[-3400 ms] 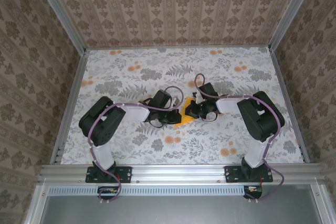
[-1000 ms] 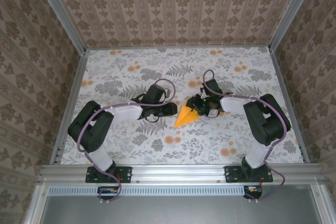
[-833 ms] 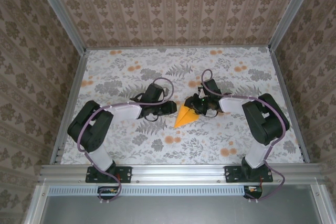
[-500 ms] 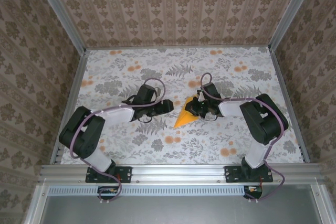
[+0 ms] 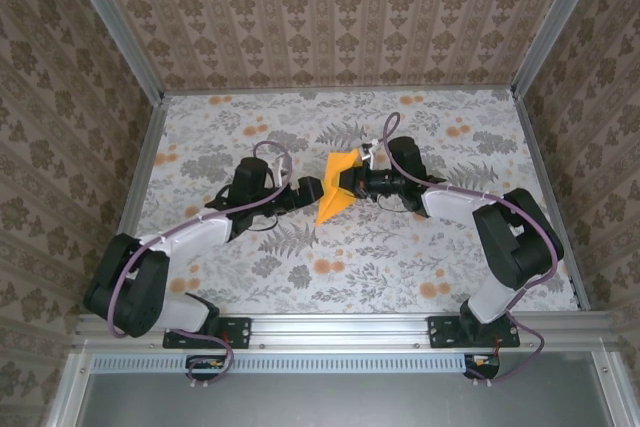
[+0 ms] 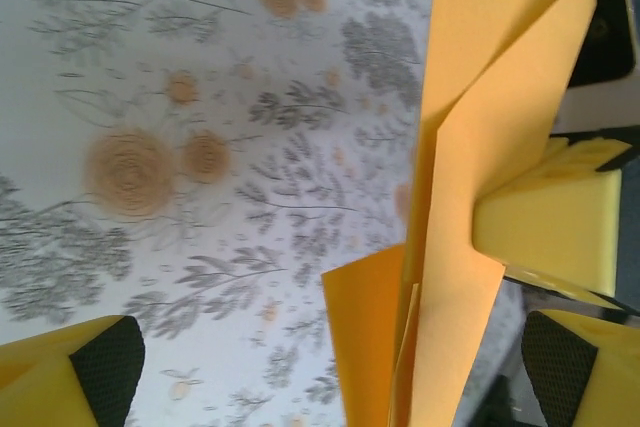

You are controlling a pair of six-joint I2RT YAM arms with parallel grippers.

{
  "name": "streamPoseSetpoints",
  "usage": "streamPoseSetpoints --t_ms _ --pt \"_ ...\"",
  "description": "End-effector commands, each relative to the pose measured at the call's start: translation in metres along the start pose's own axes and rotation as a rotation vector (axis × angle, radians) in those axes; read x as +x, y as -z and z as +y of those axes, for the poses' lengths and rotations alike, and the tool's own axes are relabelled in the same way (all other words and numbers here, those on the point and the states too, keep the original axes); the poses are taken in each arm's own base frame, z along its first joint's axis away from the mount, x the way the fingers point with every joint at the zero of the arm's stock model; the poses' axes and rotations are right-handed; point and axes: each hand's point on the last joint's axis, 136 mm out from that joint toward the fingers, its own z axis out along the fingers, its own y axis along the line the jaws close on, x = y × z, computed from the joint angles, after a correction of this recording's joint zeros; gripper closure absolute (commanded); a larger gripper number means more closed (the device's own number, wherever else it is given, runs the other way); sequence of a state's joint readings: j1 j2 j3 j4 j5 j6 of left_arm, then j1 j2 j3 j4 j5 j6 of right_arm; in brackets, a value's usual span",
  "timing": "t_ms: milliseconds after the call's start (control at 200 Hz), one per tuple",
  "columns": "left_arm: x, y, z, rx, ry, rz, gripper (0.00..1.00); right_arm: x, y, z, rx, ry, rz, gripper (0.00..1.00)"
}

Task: Fold a paper plane with a square sheet of paper (pick it up from the middle)
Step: Turn over the paper at the center of the table.

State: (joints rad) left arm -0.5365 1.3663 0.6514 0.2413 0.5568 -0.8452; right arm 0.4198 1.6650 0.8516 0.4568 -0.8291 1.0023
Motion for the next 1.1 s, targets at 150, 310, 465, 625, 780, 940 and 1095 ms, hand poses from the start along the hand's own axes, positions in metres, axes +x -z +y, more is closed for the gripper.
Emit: streamPoseSetpoints --t_ms 150,310,465,625,780,940,1095 --pt "0.001 0.01 -0.049 0.251 0.003 0.025 0.09 -0.008 0.003 0.044 -0.162 0.006 0.019 0.91" --pt "0.002 0.012 -0.052 0.28 0.002 0.019 0.3 -0.006 0.003 0.043 -0.165 -0.01 0.033 0.91" --pt "0.002 0.012 -0.052 0.292 0.002 0.011 0.52 -0.002 0.003 0.04 -0.159 -0.013 0.043 0.91" --pt "0.0 0.015 -0.061 0.335 -0.014 0.006 0.66 0.001 0.003 0.037 -0.151 -0.017 0.056 0.9" --pt "0.0 0.017 -0.066 0.365 -0.016 0.002 0.78 0.0 0.004 0.036 -0.129 -0.019 0.058 0.89" --pt "0.0 0.016 -0.06 0.345 -0.017 0.006 0.89 -0.004 0.016 0.037 -0.094 -0.012 0.036 0.74" --pt "0.004 0.014 -0.045 0.268 -0.026 0.023 0.92 -0.008 0.042 0.022 0.064 0.015 -0.035 0.42"
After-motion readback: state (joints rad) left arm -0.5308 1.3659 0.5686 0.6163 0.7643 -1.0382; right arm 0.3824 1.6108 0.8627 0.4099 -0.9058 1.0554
